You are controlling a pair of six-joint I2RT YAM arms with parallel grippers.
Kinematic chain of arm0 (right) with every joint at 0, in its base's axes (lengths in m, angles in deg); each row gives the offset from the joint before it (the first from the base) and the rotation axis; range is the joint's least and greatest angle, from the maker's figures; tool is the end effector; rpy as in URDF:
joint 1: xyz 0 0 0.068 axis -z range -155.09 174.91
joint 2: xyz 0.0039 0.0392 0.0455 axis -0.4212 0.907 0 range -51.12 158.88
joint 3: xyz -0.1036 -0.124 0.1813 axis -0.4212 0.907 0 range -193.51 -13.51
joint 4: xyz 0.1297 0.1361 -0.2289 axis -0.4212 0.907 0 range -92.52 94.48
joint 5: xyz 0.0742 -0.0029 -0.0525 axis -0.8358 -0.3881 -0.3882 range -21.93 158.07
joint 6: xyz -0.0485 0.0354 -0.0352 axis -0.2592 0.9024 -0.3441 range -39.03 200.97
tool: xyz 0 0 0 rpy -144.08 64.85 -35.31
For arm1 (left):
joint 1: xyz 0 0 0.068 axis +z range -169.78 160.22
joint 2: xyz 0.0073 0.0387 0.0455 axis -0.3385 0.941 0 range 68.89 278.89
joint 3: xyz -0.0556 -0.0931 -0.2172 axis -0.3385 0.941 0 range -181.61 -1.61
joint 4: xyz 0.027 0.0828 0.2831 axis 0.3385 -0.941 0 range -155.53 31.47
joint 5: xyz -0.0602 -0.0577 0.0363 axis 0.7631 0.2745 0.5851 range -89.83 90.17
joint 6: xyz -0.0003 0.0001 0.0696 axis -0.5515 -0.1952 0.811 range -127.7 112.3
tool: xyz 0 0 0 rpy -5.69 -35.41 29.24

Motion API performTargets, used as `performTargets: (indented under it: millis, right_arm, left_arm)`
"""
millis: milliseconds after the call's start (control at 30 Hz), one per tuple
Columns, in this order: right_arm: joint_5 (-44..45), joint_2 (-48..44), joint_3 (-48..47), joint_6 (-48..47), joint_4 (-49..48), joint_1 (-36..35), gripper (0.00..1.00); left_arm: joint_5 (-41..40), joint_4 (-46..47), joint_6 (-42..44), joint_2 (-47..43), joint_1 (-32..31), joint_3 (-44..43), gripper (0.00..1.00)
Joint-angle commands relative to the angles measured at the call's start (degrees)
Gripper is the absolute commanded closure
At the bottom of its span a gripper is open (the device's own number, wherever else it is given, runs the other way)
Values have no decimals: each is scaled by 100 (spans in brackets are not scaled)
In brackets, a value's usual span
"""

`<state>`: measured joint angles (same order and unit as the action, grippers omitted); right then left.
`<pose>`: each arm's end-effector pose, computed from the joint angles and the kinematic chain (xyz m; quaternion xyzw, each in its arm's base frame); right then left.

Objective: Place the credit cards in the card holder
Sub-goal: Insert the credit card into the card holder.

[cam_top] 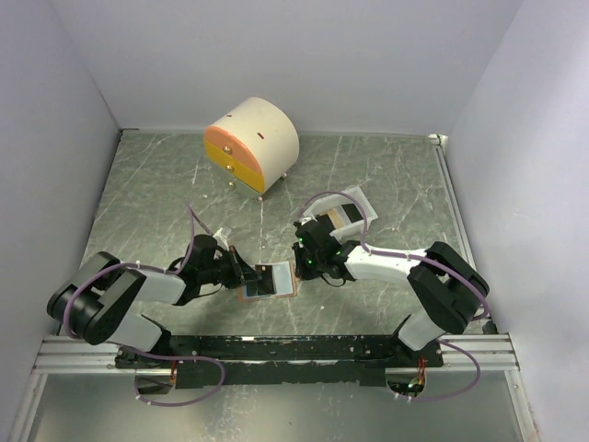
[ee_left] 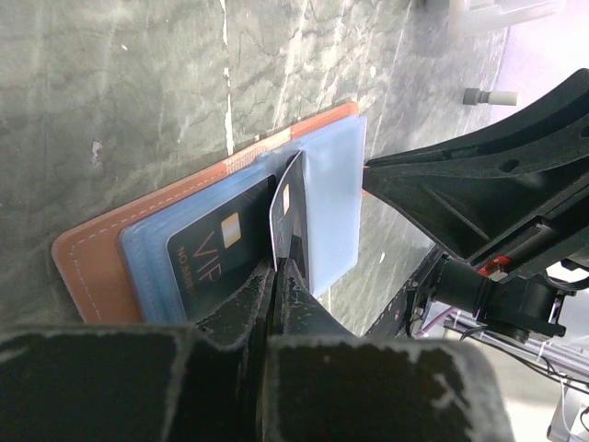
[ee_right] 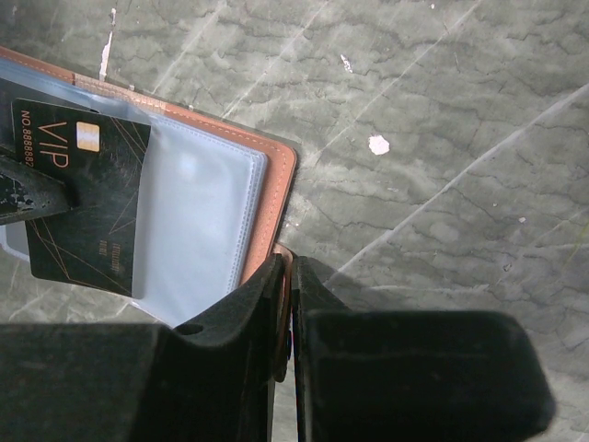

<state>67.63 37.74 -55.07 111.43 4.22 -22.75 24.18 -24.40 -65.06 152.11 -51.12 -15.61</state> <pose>0.2202 0.2423 0.0742 -0.1434 0.9403 0.1973 0.2373 0.2028 -0.1504 0.0303 -0.1021 0.8673 -0.4472 0.1934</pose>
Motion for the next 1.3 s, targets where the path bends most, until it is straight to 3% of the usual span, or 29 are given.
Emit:
performTargets:
  millis: [0, 133, 533, 900, 1267]
  right_arm:
    - [-8, -34, -45, 58, -35, -58, 91]
    - [-8, -33, -47, 57, -48, -54, 91]
    - [9, -36, -49, 140, -59, -95, 91]
    - [-467, -298, 494, 844, -861, -121, 95]
    - [-525, -567, 661, 1047, -959, -139, 95]
  left_arm:
    - [-171, -639, -10, 94, -74, 151, 93]
    - [-206, -794, -34, 15, -92, 83, 93]
    - [-157, -67, -97, 363, -148, 91, 92]
    - [-245, 169, -38, 487, -321, -2, 92]
    - [-301, 216, -150, 698, -669, -266, 87]
